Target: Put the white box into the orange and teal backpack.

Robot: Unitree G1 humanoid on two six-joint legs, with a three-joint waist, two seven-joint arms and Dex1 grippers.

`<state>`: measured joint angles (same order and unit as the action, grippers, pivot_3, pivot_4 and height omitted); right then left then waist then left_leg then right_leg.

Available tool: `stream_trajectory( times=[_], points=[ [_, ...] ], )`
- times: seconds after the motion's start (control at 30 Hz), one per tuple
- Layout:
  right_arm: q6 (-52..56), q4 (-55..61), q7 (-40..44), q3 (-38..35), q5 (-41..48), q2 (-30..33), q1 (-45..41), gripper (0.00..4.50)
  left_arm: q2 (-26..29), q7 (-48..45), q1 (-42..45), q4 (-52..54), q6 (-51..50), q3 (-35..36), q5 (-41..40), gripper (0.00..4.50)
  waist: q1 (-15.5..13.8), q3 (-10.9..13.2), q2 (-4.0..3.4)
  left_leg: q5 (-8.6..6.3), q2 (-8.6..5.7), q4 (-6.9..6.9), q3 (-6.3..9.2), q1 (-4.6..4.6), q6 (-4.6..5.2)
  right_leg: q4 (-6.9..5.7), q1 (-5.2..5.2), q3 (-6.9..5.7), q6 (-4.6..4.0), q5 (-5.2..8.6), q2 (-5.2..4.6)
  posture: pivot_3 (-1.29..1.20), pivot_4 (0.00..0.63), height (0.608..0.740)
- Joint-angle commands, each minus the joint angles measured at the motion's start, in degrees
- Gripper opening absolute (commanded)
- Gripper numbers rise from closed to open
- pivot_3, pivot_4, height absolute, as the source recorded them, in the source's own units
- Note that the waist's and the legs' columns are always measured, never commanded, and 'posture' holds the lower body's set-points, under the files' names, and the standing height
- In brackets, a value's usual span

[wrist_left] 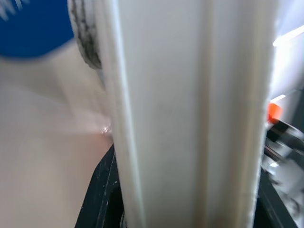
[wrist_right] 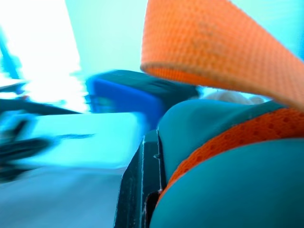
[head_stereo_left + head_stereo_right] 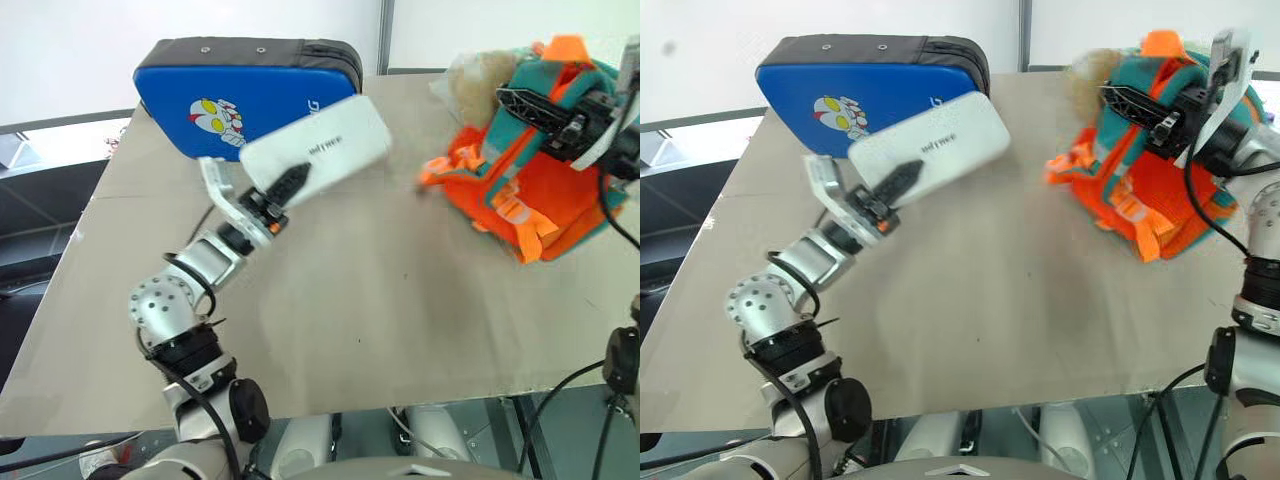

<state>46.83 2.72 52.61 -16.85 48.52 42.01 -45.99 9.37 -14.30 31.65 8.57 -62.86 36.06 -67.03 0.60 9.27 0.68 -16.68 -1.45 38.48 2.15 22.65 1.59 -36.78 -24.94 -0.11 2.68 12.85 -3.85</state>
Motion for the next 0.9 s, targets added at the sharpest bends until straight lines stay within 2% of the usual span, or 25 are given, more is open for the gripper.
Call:
stream_trajectory(
  times=[0.03, 0.1, 0.2, 0.33, 0.5, 0.77, 0.9],
  points=[
    [4.6, 8.2, 2.5, -1.6, 6.7, 3.1, 1.0, 0.05, 4.4, -6.1, -0.6, 6.0, 7.5, -2.4, 2.2, 1.15, -0.1, 0.0, 0.00, 0.00, 0.00, 0.01, 0.00, 0.07, 0.00, 0.02, -0.04, -0.01, 0.00, 0.00, -0.02, 0.00, 0.150, 0.740],
    [4.4, 10.7, 2.3, 1.4, 4.5, 3.7, 4.7, 0.05, 9.2, -11.4, -2.1, 6.8, 8.5, -5.2, 3.7, 1.15, -0.3, 0.0, 0.01, 0.00, -0.01, 0.02, 0.01, 0.15, 0.00, 0.02, -0.07, -0.06, 0.00, 0.00, -0.04, 0.00, 0.150, 0.740],
    [2.1, 13.5, 1.9, 6.2, -0.2, 3.7, 10.9, 0.05, 15.0, -19.5, -3.4, 8.4, 9.1, -6.9, 1.5, 1.15, -0.4, 0.0, 0.06, 0.00, -0.06, 0.04, 0.00, 0.15, 0.00, 0.10, -0.06, -0.08, 0.00, 0.00, -0.09, 0.00, 0.150, 0.740],
    [1.7, 15.3, 1.8, 7.2, -0.3, 3.5, 13.7, 0.05, 21.3, -29.9, -5.4, 11.6, 10.1, -10.2, 1.0, 1.15, -0.5, 0.0, 0.05, 0.00, -0.20, 0.16, -0.01, 0.10, 0.02, -0.10, -0.06, -0.08, 0.00, -0.01, -0.14, 0.00, 0.150, 0.740],
    [2.3, 16.0, 0.9, 6.2, 0.7, 3.6, 14.1, 0.05, 23.7, -32.6, -4.9, 10.6, 11.5, -10.7, -0.3, 1.15, -0.4, 0.0, 0.05, 0.00, -0.16, 0.38, 0.05, -0.18, 0.04, -0.17, 0.26, -0.12, -0.01, -0.07, -0.05, 0.00, 0.150, 0.740],
    [2.9, 14.0, -2.0, 5.3, 1.6, 3.5, 11.8, 0.05, 30.9, -33.1, -3.2, 3.2, 6.4, -4.2, -13.1, 1.15, 0.2, 0.0, 0.06, -0.01, -0.02, 0.49, 0.08, -0.11, 0.05, -0.20, 0.19, -0.12, -0.01, -0.07, 0.09, 0.00, 0.150, 0.740],
    [2.7, 13.3, -1.6, 5.7, 1.6, 3.9, 11.2, 0.05, 33.1, -34.8, -6.1, 4.7, 7.0, -4.0, -12.6, 1.15, 0.1, 0.0, 0.06, -0.01, -0.02, 0.48, 0.07, -0.10, 0.05, -0.17, 0.19, -0.15, -0.01, -0.07, 0.12, 0.00, 0.150, 0.740]
  ],
)
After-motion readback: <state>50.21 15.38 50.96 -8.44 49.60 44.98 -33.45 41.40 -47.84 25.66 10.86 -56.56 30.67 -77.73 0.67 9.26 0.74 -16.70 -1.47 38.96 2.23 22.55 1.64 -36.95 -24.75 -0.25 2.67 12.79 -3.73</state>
